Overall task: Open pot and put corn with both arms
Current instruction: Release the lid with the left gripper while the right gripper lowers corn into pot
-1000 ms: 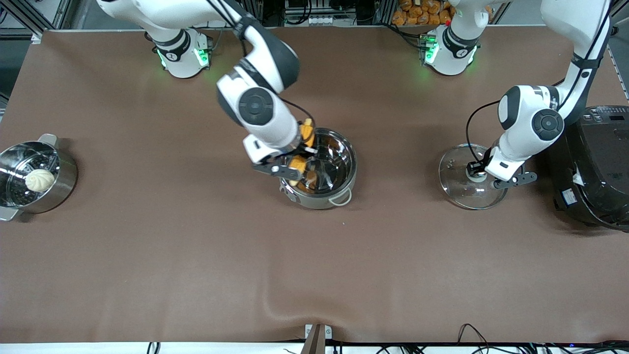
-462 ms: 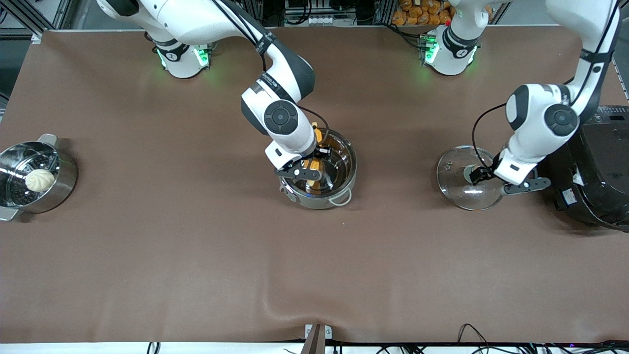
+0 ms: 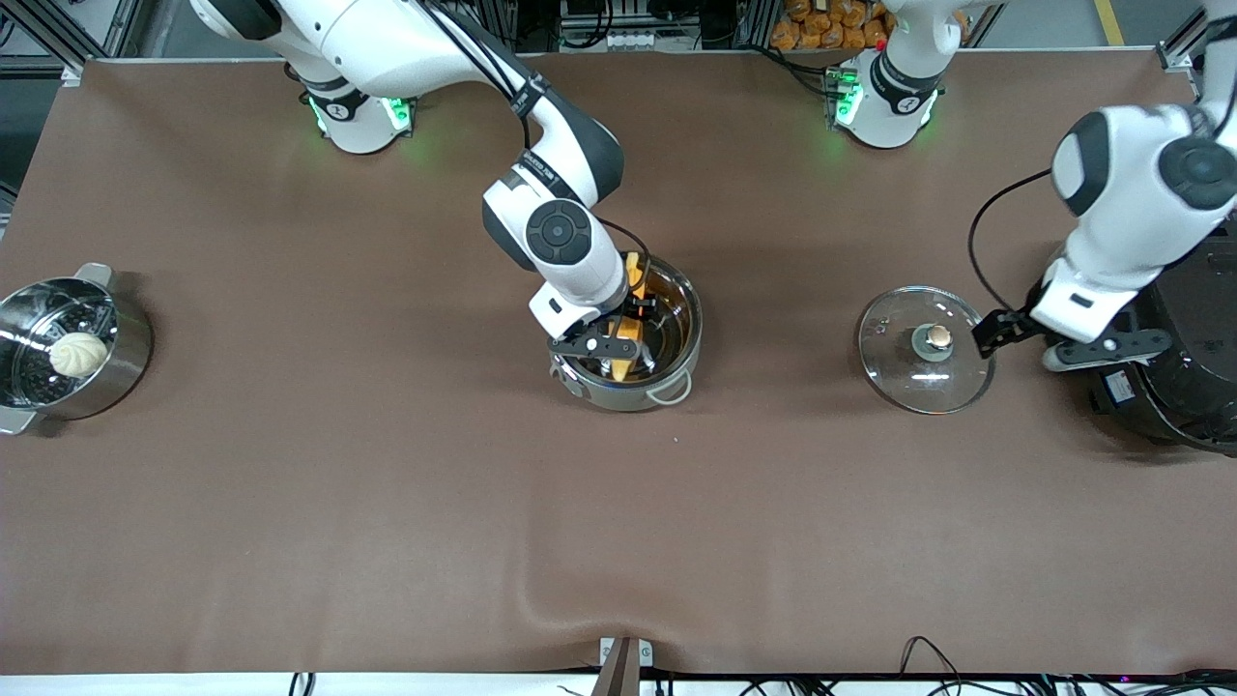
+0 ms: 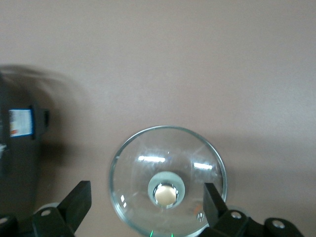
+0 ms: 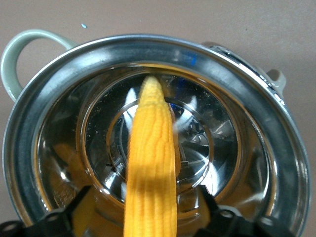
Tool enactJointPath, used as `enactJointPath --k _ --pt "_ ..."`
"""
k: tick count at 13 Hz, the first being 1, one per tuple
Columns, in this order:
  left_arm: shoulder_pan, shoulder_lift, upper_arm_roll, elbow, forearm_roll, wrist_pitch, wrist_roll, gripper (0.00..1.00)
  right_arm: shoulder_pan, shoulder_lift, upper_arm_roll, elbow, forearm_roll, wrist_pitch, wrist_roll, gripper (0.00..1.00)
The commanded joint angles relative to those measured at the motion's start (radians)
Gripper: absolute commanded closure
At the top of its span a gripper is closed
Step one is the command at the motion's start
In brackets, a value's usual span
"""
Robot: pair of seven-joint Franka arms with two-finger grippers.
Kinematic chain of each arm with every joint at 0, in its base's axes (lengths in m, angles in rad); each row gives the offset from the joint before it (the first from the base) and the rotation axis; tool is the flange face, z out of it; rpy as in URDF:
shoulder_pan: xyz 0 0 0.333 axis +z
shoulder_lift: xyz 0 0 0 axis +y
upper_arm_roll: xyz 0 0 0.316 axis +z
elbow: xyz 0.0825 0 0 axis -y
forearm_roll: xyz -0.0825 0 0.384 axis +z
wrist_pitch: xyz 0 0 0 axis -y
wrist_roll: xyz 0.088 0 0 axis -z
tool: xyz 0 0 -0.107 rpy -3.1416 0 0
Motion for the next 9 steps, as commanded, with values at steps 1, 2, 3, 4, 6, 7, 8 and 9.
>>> enactJointPath --k 1,2,3,4,6,7,8,9 --pt "0.013 0.009 -0.017 0.134 0.006 -0.164 0.064 0.00 -0.020 -0.017 0.004 0.025 0.002 -0.016 -0.001 0.00" --pt "0.013 0.003 -0.017 0.136 -0.015 -0.169 0.087 0.00 -0.047 -0.062 0.004 0.022 0.011 -0.022 -0.003 0.00" --pt "0.013 0.000 -0.017 0.148 -0.043 -0.174 0.092 0.00 -0.074 -0.106 0.004 0.020 0.017 -0.056 -0.003 0.00" --pt "0.015 -0.003 -0.017 0.179 -0.051 -0.204 0.107 0.00 -0.113 -0.148 0.002 0.022 0.019 -0.103 -0.003 0.00" --pt "0.007 -0.003 -0.018 0.255 -0.049 -0.302 0.116 0.00 -0.213 -0.263 0.002 0.019 0.019 -0.236 -0.012 0.00" --pt "0.007 -0.002 -0.029 0.303 -0.049 -0.356 0.116 0.00 -0.254 -0.321 0.002 0.017 0.017 -0.298 -0.048 0.00" --pt "0.007 0.000 -0.035 0.341 -0.051 -0.402 0.115 0.00 -0.300 -0.378 -0.004 0.017 0.019 -0.356 -0.090 0.00" --pt "0.005 0.003 -0.037 0.369 -0.049 -0.422 0.113 0.00 -0.357 -0.436 -0.006 0.011 0.017 -0.411 -0.127 0.00"
